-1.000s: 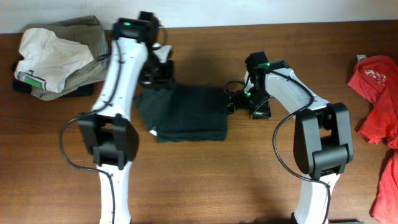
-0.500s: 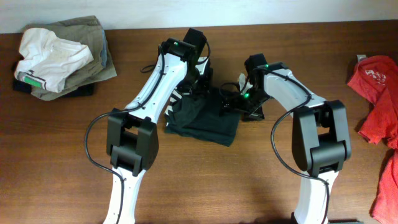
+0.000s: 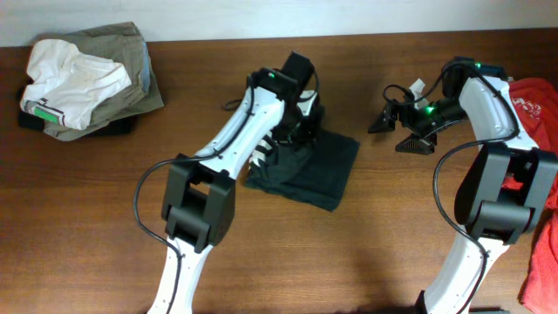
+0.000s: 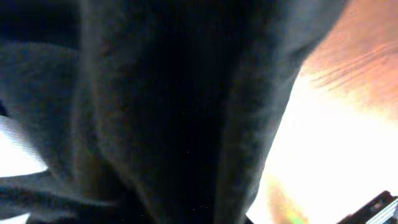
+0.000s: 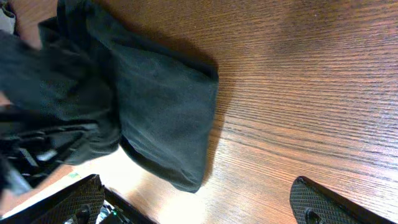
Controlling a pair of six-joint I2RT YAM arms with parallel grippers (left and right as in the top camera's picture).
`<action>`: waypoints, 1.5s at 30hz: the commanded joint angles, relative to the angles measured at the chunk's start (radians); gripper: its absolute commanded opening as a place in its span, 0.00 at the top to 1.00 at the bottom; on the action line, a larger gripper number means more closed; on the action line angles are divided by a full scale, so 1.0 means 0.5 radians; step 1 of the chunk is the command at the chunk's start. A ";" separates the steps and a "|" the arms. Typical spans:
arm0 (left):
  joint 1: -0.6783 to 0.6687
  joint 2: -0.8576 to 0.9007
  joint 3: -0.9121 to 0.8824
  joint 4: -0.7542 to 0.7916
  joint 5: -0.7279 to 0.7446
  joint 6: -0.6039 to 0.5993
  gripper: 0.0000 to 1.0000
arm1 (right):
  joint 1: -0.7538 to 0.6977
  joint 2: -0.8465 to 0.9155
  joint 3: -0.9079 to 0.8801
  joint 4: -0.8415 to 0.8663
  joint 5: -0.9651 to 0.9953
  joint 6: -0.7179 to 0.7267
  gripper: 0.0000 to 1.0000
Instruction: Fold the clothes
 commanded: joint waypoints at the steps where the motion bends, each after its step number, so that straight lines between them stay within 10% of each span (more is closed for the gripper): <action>1: -0.092 0.016 -0.109 0.090 0.053 -0.066 0.86 | -0.029 -0.012 0.022 -0.003 -0.049 -0.034 0.01; 2: -0.128 0.016 -0.140 0.127 0.052 -0.066 0.59 | -0.047 -0.012 0.022 -0.003 -0.068 -0.034 0.01; 7: -0.229 0.014 -0.140 0.160 0.302 0.037 0.27 | -0.204 -0.012 0.023 -0.036 -0.191 -0.042 0.01; 9: -0.211 0.001 -0.002 0.129 0.727 0.232 0.22 | -0.263 -0.012 0.024 -0.061 -0.192 -0.041 0.01; 15: -0.148 -0.146 0.532 -0.404 0.764 0.517 0.01 | -0.452 -0.012 0.076 -0.101 -0.385 -0.041 0.01; 21: 0.297 -0.150 0.702 -0.878 -0.102 0.599 0.01 | -0.363 -0.012 0.105 -0.278 -0.339 -0.161 0.01; 28: 0.381 -0.150 -0.143 -0.519 0.621 0.993 0.01 | -0.071 -0.012 0.105 -0.202 -0.243 -0.159 0.01; 40: 0.064 -0.150 -0.221 -0.413 0.522 1.044 0.02 | -0.047 -0.012 0.105 -0.172 -0.036 -0.159 0.01; 43: -0.047 -0.150 -0.226 -0.478 0.523 1.037 0.56 | -0.047 -0.012 0.105 -0.172 -0.036 -0.159 0.01; 45: -0.129 -0.150 -0.229 -0.504 0.523 1.038 0.64 | -0.047 -0.012 0.105 -0.171 -0.037 -0.159 0.01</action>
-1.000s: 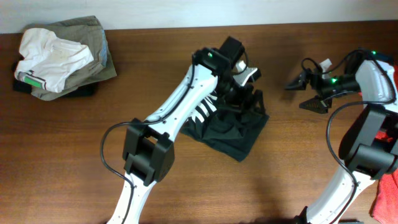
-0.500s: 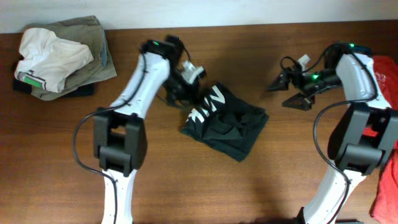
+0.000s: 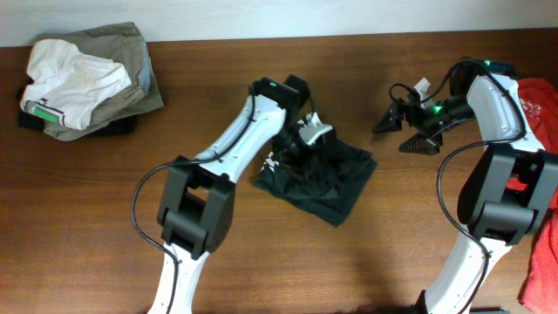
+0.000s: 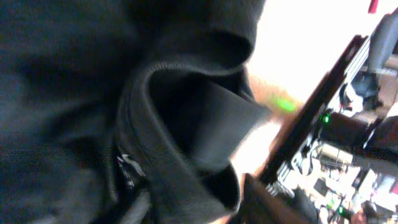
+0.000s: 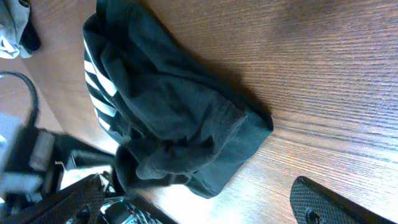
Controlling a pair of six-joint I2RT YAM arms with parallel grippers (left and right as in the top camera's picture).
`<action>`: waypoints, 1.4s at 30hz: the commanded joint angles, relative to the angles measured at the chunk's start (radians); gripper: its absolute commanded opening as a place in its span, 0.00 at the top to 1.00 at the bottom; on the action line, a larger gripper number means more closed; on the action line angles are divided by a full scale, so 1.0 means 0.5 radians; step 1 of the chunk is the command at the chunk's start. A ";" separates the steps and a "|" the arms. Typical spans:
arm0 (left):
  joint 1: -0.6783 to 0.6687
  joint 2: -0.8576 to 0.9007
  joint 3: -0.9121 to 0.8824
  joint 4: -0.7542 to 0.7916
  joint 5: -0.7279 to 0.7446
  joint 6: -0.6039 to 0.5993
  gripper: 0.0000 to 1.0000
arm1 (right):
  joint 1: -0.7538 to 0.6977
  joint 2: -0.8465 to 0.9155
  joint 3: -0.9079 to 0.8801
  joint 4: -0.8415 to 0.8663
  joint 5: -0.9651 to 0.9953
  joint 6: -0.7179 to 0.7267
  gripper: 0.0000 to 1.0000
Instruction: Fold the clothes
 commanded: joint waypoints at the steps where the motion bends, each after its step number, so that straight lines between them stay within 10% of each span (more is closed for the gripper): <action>1: -0.121 -0.041 -0.010 -0.011 0.002 0.024 0.67 | -0.001 -0.012 0.034 0.000 0.018 -0.035 0.01; 5: -0.267 -0.041 -0.010 -0.072 0.107 0.024 0.94 | -0.007 -0.012 0.034 0.003 0.018 -0.035 0.01; 11: -0.109 -0.150 0.089 -0.101 -0.015 0.011 0.95 | -0.063 -0.012 0.034 0.011 0.015 0.056 0.02; 13: 0.140 -0.243 0.121 -0.085 -0.362 -0.210 0.76 | -0.081 -0.012 0.034 -0.119 0.010 -0.002 0.00; 15: 0.417 -0.240 0.117 -0.085 -0.732 -0.346 0.32 | -0.022 -0.012 0.034 -0.349 0.050 -0.150 0.09; 19: 0.703 -0.154 0.055 -0.053 -0.749 -0.346 0.07 | 0.285 -0.012 -0.054 -0.462 0.257 -0.193 0.14; 31: 0.732 -0.149 -0.235 0.112 -0.748 -0.346 0.01 | 0.507 -0.012 -0.533 -0.004 0.308 0.104 0.15; 39: 0.732 -0.149 -0.235 0.114 -0.748 -0.346 0.01 | 0.490 -0.012 -0.512 0.208 0.317 0.260 0.96; 42: 0.732 -0.149 -0.235 0.113 -0.749 -0.346 0.01 | 0.394 -0.012 -0.320 0.015 0.440 0.259 0.96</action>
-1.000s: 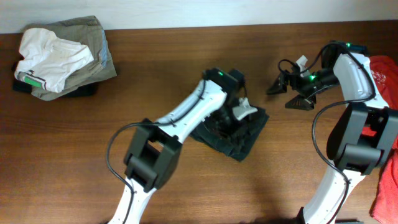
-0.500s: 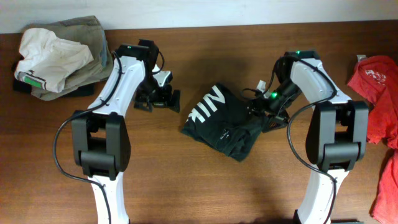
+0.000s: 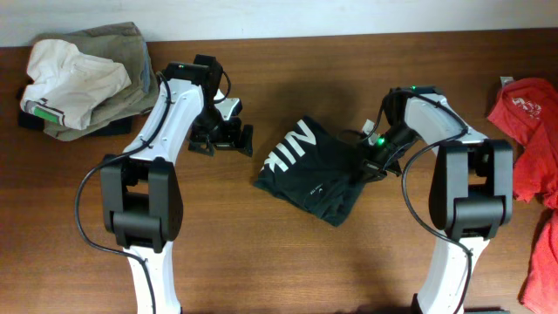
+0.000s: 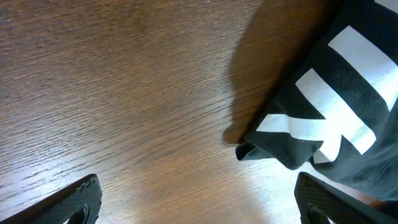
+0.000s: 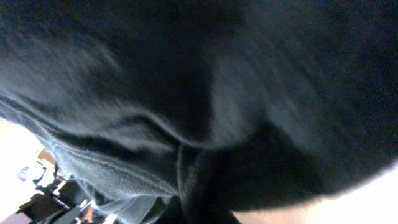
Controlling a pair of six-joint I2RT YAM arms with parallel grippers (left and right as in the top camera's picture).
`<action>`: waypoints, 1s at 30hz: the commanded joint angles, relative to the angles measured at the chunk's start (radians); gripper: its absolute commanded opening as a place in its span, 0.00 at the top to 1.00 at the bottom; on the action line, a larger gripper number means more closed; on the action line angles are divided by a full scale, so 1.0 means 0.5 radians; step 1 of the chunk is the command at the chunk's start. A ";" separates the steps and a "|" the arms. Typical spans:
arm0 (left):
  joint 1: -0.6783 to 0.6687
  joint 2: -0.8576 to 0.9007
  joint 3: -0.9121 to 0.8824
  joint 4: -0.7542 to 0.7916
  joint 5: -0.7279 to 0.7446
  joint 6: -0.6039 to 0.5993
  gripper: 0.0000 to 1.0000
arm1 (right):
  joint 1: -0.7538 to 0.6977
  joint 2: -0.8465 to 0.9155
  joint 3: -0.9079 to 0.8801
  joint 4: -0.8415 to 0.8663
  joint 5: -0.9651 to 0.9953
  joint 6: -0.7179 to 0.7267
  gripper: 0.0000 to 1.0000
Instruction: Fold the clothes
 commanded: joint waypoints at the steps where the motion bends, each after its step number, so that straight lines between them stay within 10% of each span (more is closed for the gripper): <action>1: -0.001 0.034 -0.018 0.007 -0.013 -0.011 0.01 | -0.118 -0.015 0.285 -0.216 0.229 0.018 0.96; 6: -0.001 0.034 -0.018 0.027 -0.013 -0.011 0.01 | -0.182 -0.014 0.535 -0.386 0.620 0.011 0.96; 14: -0.001 0.034 -0.018 0.017 -0.012 -0.011 0.01 | -0.185 -0.014 0.082 0.371 1.328 0.402 0.93; 15: -0.001 0.034 -0.018 0.018 -0.012 -0.011 0.01 | -0.185 -0.014 0.084 0.394 1.415 0.515 0.88; 19: -0.014 0.034 -0.021 0.020 -0.012 -0.011 0.01 | -0.186 -0.024 0.479 -0.021 1.534 0.717 0.01; 24: -0.037 0.034 -0.037 0.043 -0.012 -0.011 0.01 | -0.182 -0.031 1.218 -0.740 1.315 0.664 0.01; 30: -0.061 0.041 -0.085 0.081 -0.012 -0.011 0.01 | 0.050 -0.081 0.887 -0.754 0.628 0.149 0.02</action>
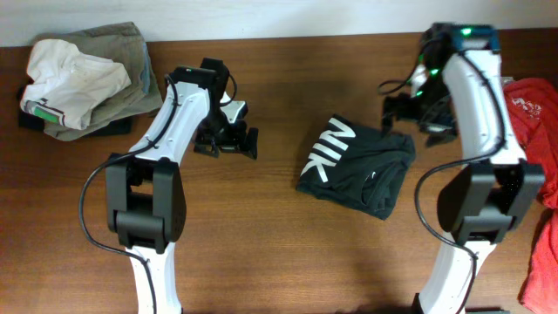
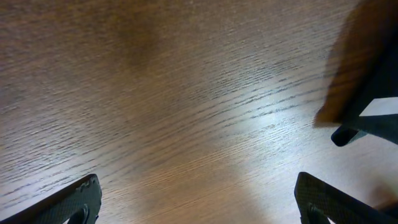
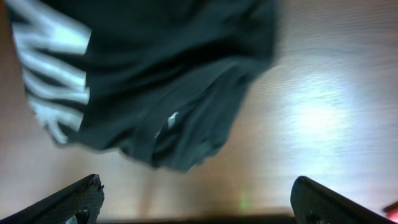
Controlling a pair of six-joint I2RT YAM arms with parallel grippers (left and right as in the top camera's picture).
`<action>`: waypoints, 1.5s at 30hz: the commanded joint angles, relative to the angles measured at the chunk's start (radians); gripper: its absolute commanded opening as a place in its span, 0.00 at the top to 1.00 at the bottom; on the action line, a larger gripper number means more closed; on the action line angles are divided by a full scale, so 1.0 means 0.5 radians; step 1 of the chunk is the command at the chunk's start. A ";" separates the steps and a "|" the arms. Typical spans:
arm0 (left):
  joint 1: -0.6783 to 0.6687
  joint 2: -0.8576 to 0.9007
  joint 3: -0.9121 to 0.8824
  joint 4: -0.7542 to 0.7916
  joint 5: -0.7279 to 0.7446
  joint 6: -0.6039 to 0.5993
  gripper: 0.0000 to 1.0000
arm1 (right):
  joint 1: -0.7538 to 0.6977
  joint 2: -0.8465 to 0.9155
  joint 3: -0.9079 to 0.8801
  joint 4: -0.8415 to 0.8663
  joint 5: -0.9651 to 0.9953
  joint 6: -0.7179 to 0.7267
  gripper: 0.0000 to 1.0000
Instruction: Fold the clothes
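Observation:
A folded black garment [image 1: 356,168] with white lettering lies on the wooden table [image 1: 288,253] right of centre; the right wrist view shows the black garment [image 3: 155,74] from above, lettering at its left. My right gripper [image 1: 417,116] hangs open just beyond the garment's far right corner, nothing between its fingers [image 3: 74,202]. My left gripper [image 1: 225,138] stands open over bare wood to the left, apart from the garment, whose dark corner [image 2: 367,118] shows at the right edge of the left wrist view.
A pile of folded clothes, white on olive on black [image 1: 83,78], sits at the far left corner. Red garments [image 1: 534,109] lie along the right edge of the table.
The black garment now lies farther right. My right gripper, then pressed into the garment's right side, is now open and clear beyond its far corner. My left gripper has barely moved.
My left gripper was buried in the black garment while the right hung open nearby. Then the left was still in the crumpled cloth. Later the left stood open to the left, the garment lay lettering-up, with the right at its edge. Now both are open and clear.

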 commanded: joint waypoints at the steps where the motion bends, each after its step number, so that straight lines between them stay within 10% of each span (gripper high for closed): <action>1: -0.008 0.040 -0.022 0.003 -0.011 -0.011 0.01 | 0.181 -0.024 -0.273 -0.009 -0.154 -0.115 0.03; 16: -0.008 0.044 -0.022 0.019 -0.012 -0.011 0.01 | 0.304 -0.031 -1.088 0.481 -0.021 -0.047 0.04; 19: -0.008 0.044 -0.022 0.012 -0.012 -0.011 0.01 | 0.305 -0.031 -1.099 0.536 -0.021 -0.045 0.40; 21: -0.008 0.044 -0.022 0.011 -0.012 -0.011 0.01 | 0.298 -0.031 -1.099 0.542 -0.018 -0.034 0.96; 26: -0.008 0.044 -0.022 0.014 -0.013 -0.010 0.01 | 0.155 -0.192 -1.099 0.318 0.073 -0.017 0.94; 34: -0.008 0.044 -0.022 0.021 -0.013 -0.011 0.01 | -0.009 -0.294 -1.227 0.401 0.400 0.211 0.52; 39: -0.008 0.044 -0.023 0.023 -0.012 -0.011 0.01 | -0.234 -0.295 -1.435 0.594 0.430 0.383 0.96; 45: -0.008 0.044 -0.023 0.028 -0.011 -0.011 0.01 | -0.336 -0.438 -1.360 0.568 0.430 0.383 0.93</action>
